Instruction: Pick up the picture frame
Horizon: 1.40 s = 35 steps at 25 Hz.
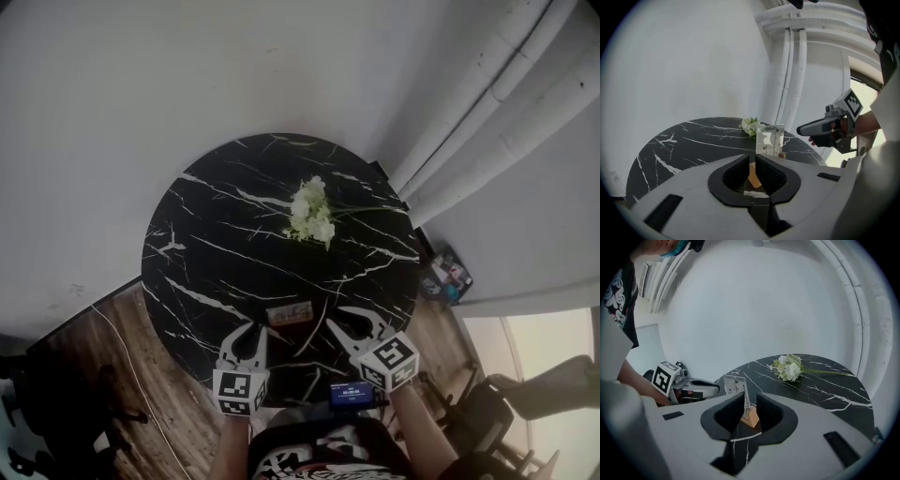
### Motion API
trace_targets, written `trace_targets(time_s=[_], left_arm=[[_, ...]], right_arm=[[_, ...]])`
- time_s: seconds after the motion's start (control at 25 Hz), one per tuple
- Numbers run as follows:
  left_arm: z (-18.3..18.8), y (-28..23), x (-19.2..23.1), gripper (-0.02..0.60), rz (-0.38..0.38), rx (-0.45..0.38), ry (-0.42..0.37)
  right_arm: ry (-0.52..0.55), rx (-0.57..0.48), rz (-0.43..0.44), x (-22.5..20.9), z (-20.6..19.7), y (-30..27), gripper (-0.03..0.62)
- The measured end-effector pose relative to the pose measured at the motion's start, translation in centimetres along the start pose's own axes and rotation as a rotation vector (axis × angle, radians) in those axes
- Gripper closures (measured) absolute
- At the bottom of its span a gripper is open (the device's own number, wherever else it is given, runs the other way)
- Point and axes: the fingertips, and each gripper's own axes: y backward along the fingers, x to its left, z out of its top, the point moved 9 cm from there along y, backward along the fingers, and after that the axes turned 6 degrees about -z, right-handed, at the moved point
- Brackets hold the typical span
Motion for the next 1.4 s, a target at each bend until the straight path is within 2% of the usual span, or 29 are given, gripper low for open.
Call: trace_targets(time_s=[0.12,0.4,0.68,0.8,0.92,1.16,1.4], left_arm=[[-1.0,-0.6,-0.1,0.508,-0.023,0.035,0.007],[-2.0,-2.1,0.0,0.448,-0.044,0.066,0.041],[-2.6,-3.4,0.2,0.412,-0.064,0.105,0.043],[-2.8,-3.8,0.4,0.397,-0.072,0.115,0.029],[-2.9,-4.3,0.5,0.388,-0.084,0.122,0.031],[-2.9,-5.1,0.5,0.359,-0.111,0.117,0.008],[-3.0,-5.9,0.8,0.347,-0.13,0.131,0.026]], right_arm=[[-0.004,0.024,0.035,0.0,-0.1,-0.7,0.528],[0.008,0.11,0.098,-0.4,-1.5,-2.9,0.467],[0.074,0.185,0.131,-0.4,-3.4,-5.1,0.45],[0.097,0.22,0.145,-0.3,-4.0,-5.9,0.423],[0.156,0.257,0.139,-0.2,-4.6,-6.5,0.416],[0.239,0.235,0.132,-0.1,-4.6,-7.5,0.413],[0.303,0.257,0.162,0.1,-5.1,-9.0,0.413]])
